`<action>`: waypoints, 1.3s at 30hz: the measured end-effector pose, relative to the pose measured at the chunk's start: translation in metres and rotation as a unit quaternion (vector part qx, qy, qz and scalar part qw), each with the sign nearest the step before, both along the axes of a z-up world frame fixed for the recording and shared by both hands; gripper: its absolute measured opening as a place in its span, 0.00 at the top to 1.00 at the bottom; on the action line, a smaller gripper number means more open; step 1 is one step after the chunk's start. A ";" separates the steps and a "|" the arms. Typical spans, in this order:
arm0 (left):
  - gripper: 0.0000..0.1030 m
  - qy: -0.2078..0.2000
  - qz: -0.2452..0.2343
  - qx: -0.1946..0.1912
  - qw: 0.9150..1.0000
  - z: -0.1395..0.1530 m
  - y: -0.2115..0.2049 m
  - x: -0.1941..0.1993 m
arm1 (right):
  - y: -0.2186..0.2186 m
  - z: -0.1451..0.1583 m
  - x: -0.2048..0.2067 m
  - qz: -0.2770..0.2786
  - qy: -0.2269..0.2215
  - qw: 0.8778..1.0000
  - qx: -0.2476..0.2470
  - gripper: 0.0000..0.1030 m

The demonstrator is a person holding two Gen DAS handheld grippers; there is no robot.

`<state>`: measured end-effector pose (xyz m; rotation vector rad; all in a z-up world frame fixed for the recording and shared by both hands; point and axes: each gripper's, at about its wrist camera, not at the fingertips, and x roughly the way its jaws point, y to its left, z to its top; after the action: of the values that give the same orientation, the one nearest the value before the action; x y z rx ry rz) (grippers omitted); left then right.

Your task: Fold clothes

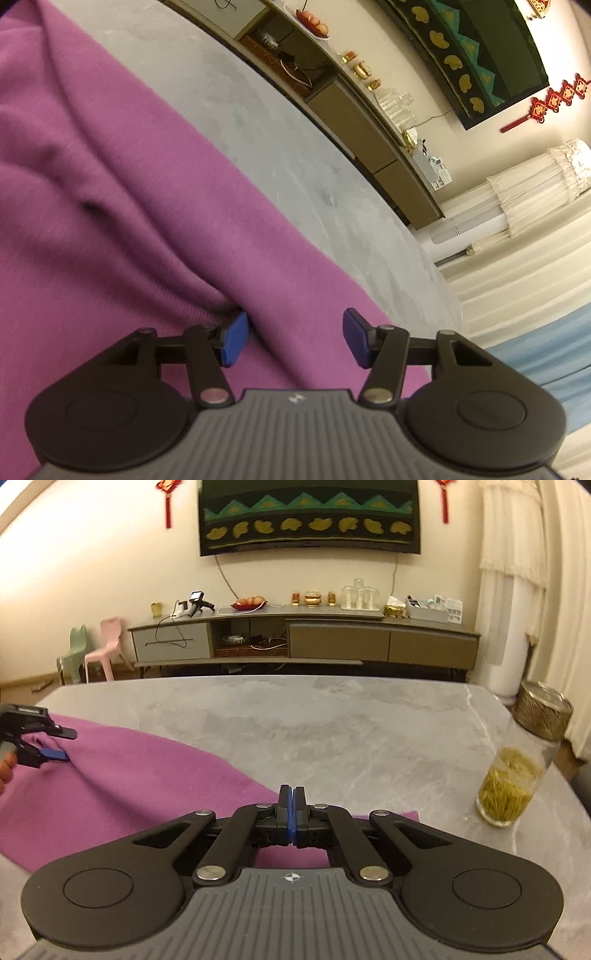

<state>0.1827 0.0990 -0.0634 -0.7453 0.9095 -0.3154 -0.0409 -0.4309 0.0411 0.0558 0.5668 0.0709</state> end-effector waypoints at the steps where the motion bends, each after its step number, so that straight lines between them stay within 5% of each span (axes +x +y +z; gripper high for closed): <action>1: 0.83 -0.003 0.002 0.001 1.000 -0.002 -0.001 0.002 | -0.001 -0.002 0.000 -0.001 0.006 1.000 0.005 1.00; 2: 0.94 -0.006 0.004 0.003 1.000 -0.003 -0.002 0.003 | -0.002 -0.006 0.000 0.000 0.017 1.000 0.009 1.00; 6: 0.96 -0.026 0.002 0.009 1.000 0.003 -0.005 0.000 | -0.013 -0.016 0.001 0.001 0.064 0.995 0.079 0.97; 8: 0.96 -0.042 0.000 0.006 0.999 0.012 -0.006 -0.004 | -0.016 -0.022 -0.001 -0.004 0.093 0.991 0.098 0.69; 9: 0.96 -0.048 0.000 0.003 0.999 0.016 -0.007 -0.005 | -0.015 -0.026 -0.002 -0.005 0.108 0.989 0.100 0.37; 10: 0.96 -0.054 0.000 -0.002 0.999 0.020 -0.007 -0.006 | -0.010 -0.031 -0.003 -0.007 0.121 0.989 0.090 0.22; 14: 0.96 -0.059 0.000 -0.007 0.998 0.026 -0.009 -0.009 | 0.018 -0.050 0.005 0.010 0.164 0.986 0.002 0.26; 16: 0.96 -0.059 0.002 -0.005 0.998 0.028 -0.009 -0.011 | 0.030 -0.061 0.014 0.018 0.185 0.982 -0.040 0.63; 19: 0.97 -0.069 0.012 -0.009 0.998 0.038 -0.006 -0.019 | 0.037 -0.044 0.017 0.031 0.136 0.987 -0.079 0.93; 24: 0.97 -0.099 -0.010 -0.007 0.995 0.067 -0.008 -0.075 | -0.003 0.038 -0.009 -0.007 0.012 0.999 -0.037 0.93; 26: 0.97 -0.086 -0.040 0.024 0.995 0.062 -0.017 -0.102 | -0.014 0.036 -0.011 0.004 0.041 0.998 -0.055 0.93; 31: 0.97 -0.010 -0.073 0.060 0.995 0.012 -0.032 -0.139 | -0.034 -0.038 0.000 0.004 0.166 0.983 -0.073 0.92; 35: 0.91 -0.015 -0.059 0.054 0.997 0.012 -0.024 -0.144 | -0.047 -0.050 -0.004 -0.031 0.169 0.984 0.036 0.89; 39: 0.74 -0.035 -0.011 0.049 0.998 0.025 -0.009 -0.140 | -0.071 -0.043 -0.016 -0.069 0.146 0.972 0.171 0.60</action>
<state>0.0429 0.0905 -0.0388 -0.6311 0.8614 -0.3127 -0.0565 -0.5018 -0.0019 0.4475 0.8392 0.0239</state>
